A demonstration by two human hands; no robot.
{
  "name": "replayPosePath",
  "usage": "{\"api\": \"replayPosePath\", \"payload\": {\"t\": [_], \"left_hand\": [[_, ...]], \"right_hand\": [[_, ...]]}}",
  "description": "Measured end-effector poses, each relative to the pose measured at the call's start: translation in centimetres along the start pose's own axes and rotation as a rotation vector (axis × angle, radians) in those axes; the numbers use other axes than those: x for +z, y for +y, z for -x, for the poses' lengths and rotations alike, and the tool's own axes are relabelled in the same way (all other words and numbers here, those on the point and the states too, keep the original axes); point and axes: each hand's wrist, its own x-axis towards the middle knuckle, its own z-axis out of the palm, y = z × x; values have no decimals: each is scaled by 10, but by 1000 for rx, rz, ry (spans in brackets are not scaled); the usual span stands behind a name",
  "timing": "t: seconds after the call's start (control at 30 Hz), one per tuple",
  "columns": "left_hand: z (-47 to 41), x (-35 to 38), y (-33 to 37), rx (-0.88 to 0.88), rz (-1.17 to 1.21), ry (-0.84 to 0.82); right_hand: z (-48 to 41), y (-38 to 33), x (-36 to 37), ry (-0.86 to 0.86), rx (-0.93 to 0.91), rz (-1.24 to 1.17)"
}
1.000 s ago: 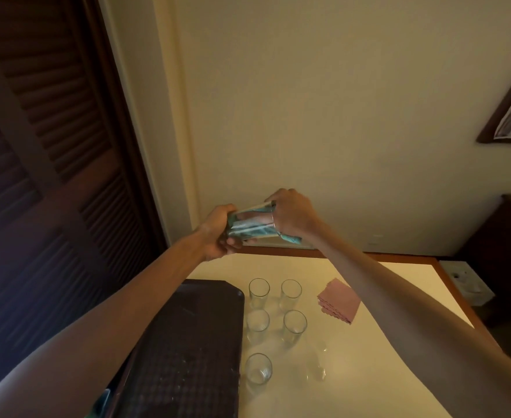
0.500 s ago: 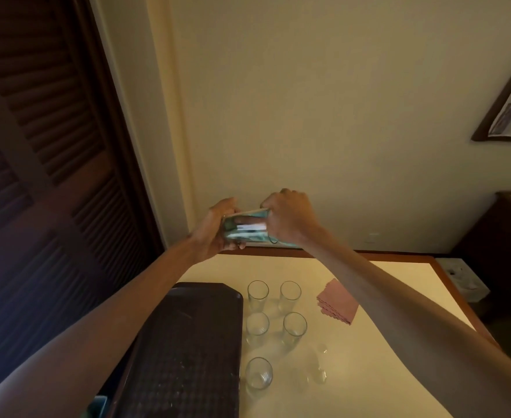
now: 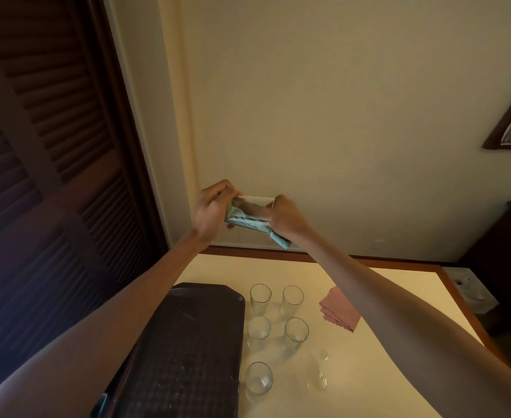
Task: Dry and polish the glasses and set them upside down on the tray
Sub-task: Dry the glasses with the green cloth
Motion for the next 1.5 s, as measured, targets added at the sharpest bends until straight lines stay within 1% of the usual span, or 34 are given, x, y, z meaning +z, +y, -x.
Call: {"api": "replayPosePath", "payload": {"t": [0.07, 0.1, 0.13, 0.17, 0.23, 0.3, 0.33, 0.4, 0.43, 0.5, 0.53, 0.57, 0.6, 0.63, 0.67, 0.7, 0.73, 0.8, 0.83, 0.9, 0.93, 1.0, 1.07, 1.13, 1.17, 1.23, 1.27, 1.3, 1.33, 1.4, 1.43, 1.5], "left_hand": [[-6, -6, 1, -207, 140, -81], [-8, -9, 3, -326, 207, -138], [-8, -11, 6, -433, 256, -194], [-8, -10, 9, -508, 275, -237], [-8, -7, 12, -566, 252, -266], [-7, -2, 17, -574, 227, -222], [-8, 1, 18, -559, 202, -179], [-12, 5, 19, -439, 110, -77], [-14, 5, 19, -344, 45, -29], [-15, 7, 17, -163, -76, 24], [-14, 7, 17, -95, -104, 30], [-13, 7, 16, -46, -114, 32], [-12, 7, 15, -20, -103, 34], [-10, 7, 13, -22, -63, 32], [-10, 8, 12, -49, 9, 19], [-10, 8, 10, -92, 91, 1], [-10, 8, 9, -147, 160, -23], [-10, 8, 9, -285, 234, -76], [-9, 8, 10, -356, 250, -104], [-9, 9, 16, -429, 248, -111], [-9, 11, 20, -415, 222, -91], [-12, 14, 26, -350, 139, -1], [-13, 16, 30, -262, 69, 82], [-15, 15, 30, -137, 24, 108], [-15, 14, 29, -77, -8, 115], [-14, 13, 29, 17, -69, 118], [-14, 13, 27, 49, -71, 112], [-13, 12, 25, 48, -31, 97], [-14, 10, 23, 3, 41, 68], [-13, 5, 20, -155, 188, -38], [-13, 3, 21, -238, 226, -104], [-13, 3, 23, -374, 247, -164]], "right_hand": [[4, -9, -13, 210, -166, 421], [6, -12, -18, 257, -284, 571], [10, -16, -22, 272, -386, 668], [12, -19, -25, 274, -438, 748], [11, -20, -28, 246, -454, 813], [9, -15, -27, 246, -398, 737], [9, -10, -25, 264, -351, 647], [3, 2, -11, 295, -222, 394], [-2, 8, -2, 253, -106, 224], [-4, 13, 11, 59, 90, -121], [-5, 15, 16, -30, 158, -281], [-4, 14, 15, -90, 190, -387], [-1, 8, 11, -106, 195, -417], [2, 3, 4, -92, 163, -338], [5, 0, -5, -30, 84, -111], [8, -5, -13, 73, -10, 142], [11, -12, -22, 177, -125, 327], [17, -24, -35, 295, -323, 528], [17, -29, -38, 321, -376, 616], [13, -31, -43, 332, -379, 721], [12, -31, -44, 325, -372, 708], [9, -28, -44, 345, -333, 589], [1, -19, -32, 337, -204, 385], [-10, -9, -17, 208, 10, 55], [-14, -3, -10, 102, 78, -118], [-23, 8, 3, -98, 137, -380], [-22, 7, 4, -116, 138, -394], [-18, 3, 0, -67, 109, -318], [-14, 0, -6, 12, 58, -161], [0, -9, -23, 222, -72, 236], [7, -16, -30, 281, -154, 397], [22, -29, -41, 294, -290, 618]]}}
